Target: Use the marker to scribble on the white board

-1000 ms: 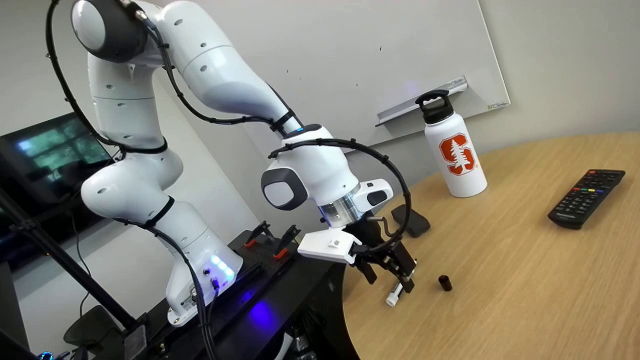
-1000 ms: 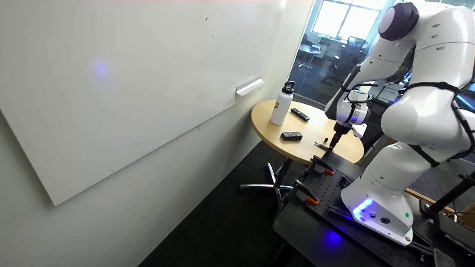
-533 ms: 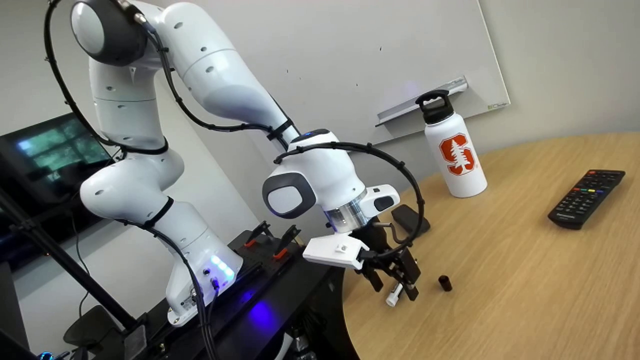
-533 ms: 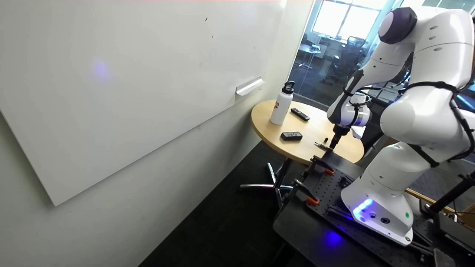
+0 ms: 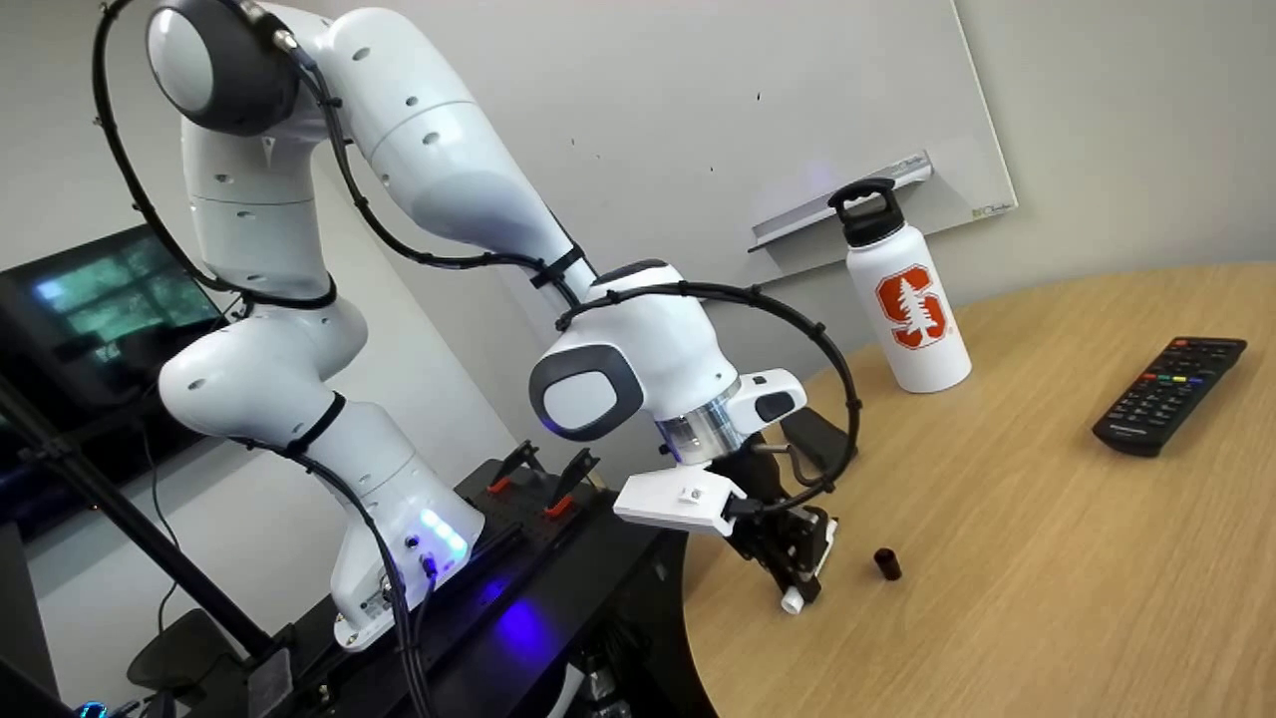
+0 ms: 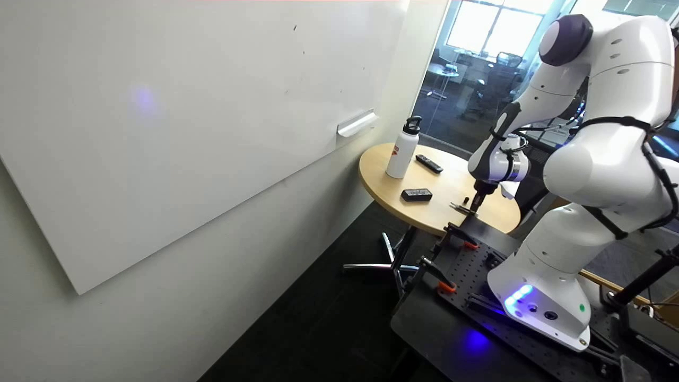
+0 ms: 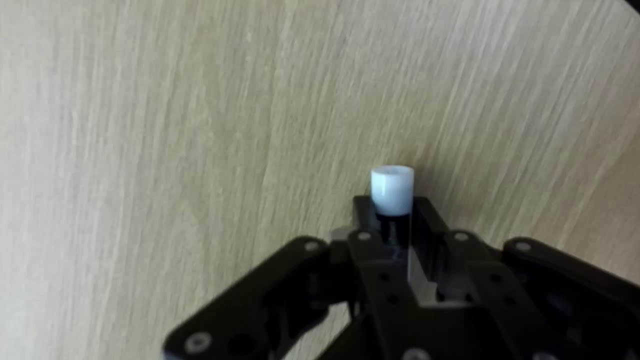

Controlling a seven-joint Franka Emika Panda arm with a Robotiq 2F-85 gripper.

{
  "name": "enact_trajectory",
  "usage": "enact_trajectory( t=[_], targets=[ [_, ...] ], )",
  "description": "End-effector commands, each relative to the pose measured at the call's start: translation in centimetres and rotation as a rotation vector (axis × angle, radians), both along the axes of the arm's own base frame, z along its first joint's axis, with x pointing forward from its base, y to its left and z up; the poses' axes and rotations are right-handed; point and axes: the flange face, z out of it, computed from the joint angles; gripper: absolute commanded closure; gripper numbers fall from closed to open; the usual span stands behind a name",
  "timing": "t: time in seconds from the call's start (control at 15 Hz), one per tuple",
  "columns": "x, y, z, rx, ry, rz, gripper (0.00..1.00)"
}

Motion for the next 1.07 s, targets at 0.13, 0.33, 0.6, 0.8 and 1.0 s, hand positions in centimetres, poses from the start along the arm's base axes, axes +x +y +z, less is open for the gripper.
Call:
enact_trajectory(
  t=[0.13, 0.33, 0.6, 0.8, 1.0],
  targets=[
    [0.0, 0.6, 1.0, -0.03, -0.011, -0.003, 0.95],
    [-1.0, 2.3, 3.3, -0.047, -0.014, 0.038, 0.95],
    [-2.3, 4.9, 7.4, -0.122, -0.054, 0.117, 0.95],
    [-2.2, 6.9, 10.6, -0.174, -0.1, 0.153, 0.95],
    [-1.0, 8.3, 13.7, -0.219, -0.167, 0.144, 0.95]
  ],
)
